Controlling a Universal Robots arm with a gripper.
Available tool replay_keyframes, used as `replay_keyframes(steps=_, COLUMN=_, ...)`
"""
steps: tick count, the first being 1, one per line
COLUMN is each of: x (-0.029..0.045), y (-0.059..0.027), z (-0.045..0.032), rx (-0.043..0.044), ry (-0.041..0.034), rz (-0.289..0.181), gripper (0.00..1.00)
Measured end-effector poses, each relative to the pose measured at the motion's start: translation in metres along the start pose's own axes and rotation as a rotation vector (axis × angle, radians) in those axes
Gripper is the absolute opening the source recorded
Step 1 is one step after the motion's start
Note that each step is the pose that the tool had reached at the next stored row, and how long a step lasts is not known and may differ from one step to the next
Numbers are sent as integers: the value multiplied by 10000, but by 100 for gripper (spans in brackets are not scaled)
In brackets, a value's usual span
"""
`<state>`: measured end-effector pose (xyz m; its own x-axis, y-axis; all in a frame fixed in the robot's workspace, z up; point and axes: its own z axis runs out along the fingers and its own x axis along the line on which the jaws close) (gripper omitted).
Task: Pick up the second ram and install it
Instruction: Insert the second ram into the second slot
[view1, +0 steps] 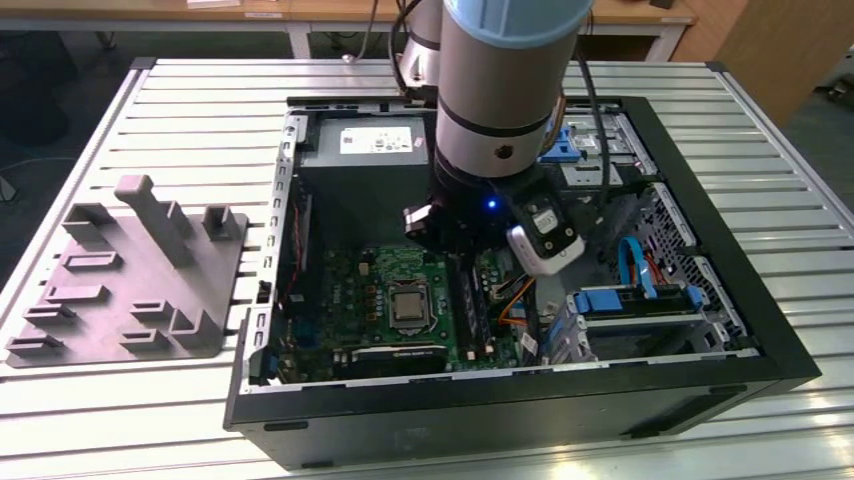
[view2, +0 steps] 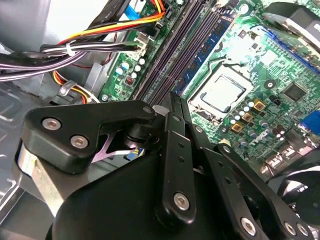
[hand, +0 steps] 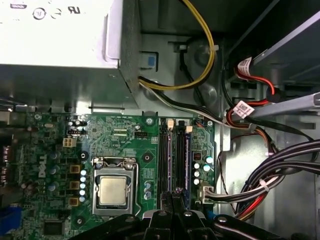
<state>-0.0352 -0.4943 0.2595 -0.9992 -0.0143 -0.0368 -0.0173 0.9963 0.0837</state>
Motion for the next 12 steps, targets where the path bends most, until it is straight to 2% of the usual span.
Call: replay_keyframes(steps=12, x=-1, y=-10, z=124, rx=14, ry=25, rz=52, gripper=11)
